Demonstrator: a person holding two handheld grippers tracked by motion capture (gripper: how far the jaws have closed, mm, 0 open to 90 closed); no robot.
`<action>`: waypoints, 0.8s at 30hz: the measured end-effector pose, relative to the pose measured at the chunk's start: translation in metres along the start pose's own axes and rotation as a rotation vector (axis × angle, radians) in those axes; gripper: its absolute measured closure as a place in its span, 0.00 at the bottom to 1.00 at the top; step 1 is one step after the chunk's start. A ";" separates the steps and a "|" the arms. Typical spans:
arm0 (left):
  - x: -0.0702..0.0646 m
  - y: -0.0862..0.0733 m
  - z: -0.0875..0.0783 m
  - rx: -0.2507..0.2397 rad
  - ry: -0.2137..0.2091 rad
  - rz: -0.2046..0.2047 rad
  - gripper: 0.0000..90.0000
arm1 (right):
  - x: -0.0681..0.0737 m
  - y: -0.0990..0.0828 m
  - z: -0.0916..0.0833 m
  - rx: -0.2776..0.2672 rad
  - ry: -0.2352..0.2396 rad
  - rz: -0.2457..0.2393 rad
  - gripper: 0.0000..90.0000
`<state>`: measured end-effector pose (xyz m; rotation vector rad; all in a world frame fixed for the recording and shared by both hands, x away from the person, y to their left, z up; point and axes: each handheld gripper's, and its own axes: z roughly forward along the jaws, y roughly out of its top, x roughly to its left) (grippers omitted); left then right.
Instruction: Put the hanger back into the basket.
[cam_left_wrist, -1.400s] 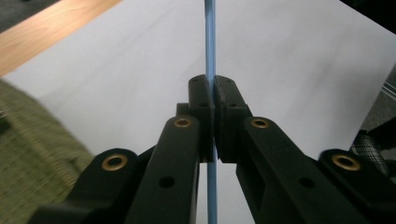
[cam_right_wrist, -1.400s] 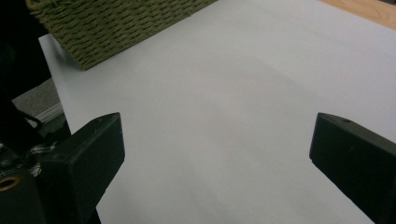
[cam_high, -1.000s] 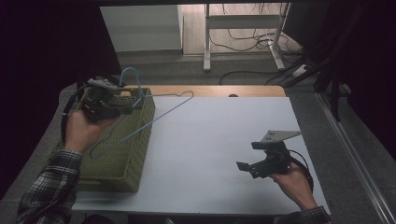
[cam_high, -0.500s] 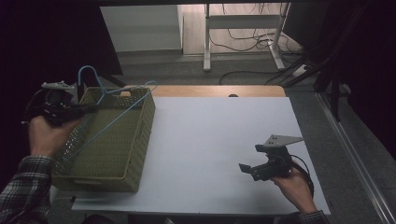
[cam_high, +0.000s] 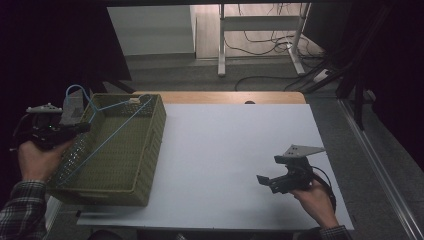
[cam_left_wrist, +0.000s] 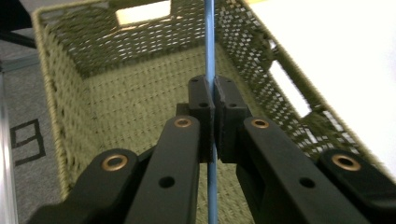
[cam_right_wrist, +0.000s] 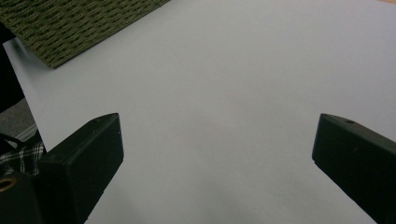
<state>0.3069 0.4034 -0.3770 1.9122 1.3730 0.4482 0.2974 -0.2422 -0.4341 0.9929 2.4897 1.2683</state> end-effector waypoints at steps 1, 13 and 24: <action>0.002 -0.003 0.003 0.001 -0.003 -0.010 0.97 | 0.000 0.000 0.001 0.000 0.001 0.001 0.02; 0.008 -0.031 0.053 0.043 -0.033 -0.072 0.97 | 0.000 -0.005 0.006 0.019 0.004 0.004 0.02; 0.005 -0.035 0.060 0.060 0.034 -0.128 0.68 | 0.000 -0.011 0.008 0.032 -0.012 -0.005 0.02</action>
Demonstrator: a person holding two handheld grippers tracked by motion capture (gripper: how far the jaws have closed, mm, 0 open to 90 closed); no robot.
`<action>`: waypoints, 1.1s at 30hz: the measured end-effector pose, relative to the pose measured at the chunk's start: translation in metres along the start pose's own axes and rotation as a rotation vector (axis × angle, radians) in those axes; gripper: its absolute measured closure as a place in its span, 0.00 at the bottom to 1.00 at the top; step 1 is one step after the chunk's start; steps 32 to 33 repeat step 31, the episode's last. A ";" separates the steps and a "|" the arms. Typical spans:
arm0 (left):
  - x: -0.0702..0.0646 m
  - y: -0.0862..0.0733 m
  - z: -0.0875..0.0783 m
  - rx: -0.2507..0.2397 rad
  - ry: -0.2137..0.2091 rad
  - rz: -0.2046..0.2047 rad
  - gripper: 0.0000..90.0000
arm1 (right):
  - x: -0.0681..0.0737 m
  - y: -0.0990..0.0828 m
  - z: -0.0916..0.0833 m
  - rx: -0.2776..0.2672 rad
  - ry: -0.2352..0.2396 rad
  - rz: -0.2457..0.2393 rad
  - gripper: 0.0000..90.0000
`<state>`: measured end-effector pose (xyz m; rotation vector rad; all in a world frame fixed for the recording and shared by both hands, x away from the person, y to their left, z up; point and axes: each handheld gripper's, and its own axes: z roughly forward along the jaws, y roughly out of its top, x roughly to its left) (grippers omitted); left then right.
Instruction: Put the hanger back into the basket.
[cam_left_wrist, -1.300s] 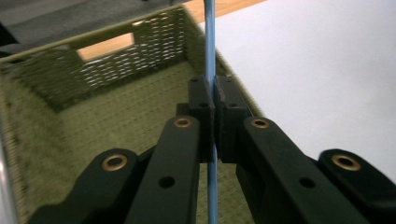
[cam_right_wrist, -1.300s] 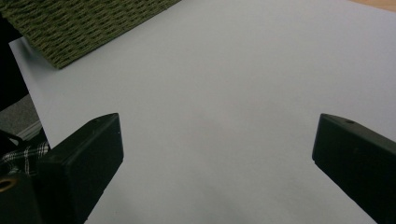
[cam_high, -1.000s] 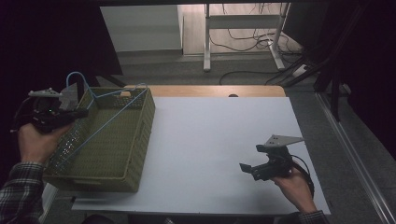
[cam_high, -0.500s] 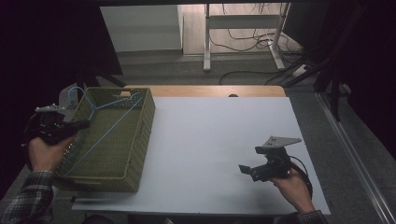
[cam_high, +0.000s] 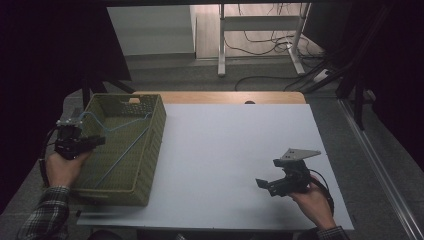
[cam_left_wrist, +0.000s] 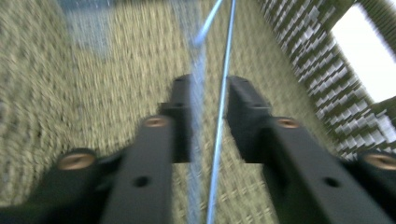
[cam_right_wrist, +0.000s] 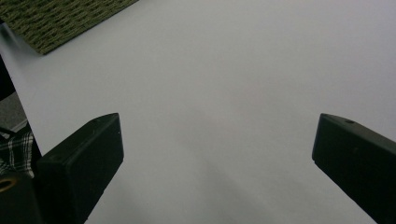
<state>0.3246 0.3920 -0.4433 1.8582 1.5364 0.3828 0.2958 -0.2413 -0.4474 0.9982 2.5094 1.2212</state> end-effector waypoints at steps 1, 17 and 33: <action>-0.009 0.002 -0.009 -0.035 0.004 0.019 0.61 | 0.000 0.000 -0.001 -0.003 -0.003 0.000 0.02; -0.115 -0.034 -0.034 -0.138 -0.335 0.278 0.10 | 0.001 -0.010 -0.027 -0.030 -0.046 0.027 0.00; -0.131 -0.075 -0.020 -0.068 -0.287 0.327 0.04 | -0.006 -0.036 -0.031 -0.012 -0.130 0.046 0.00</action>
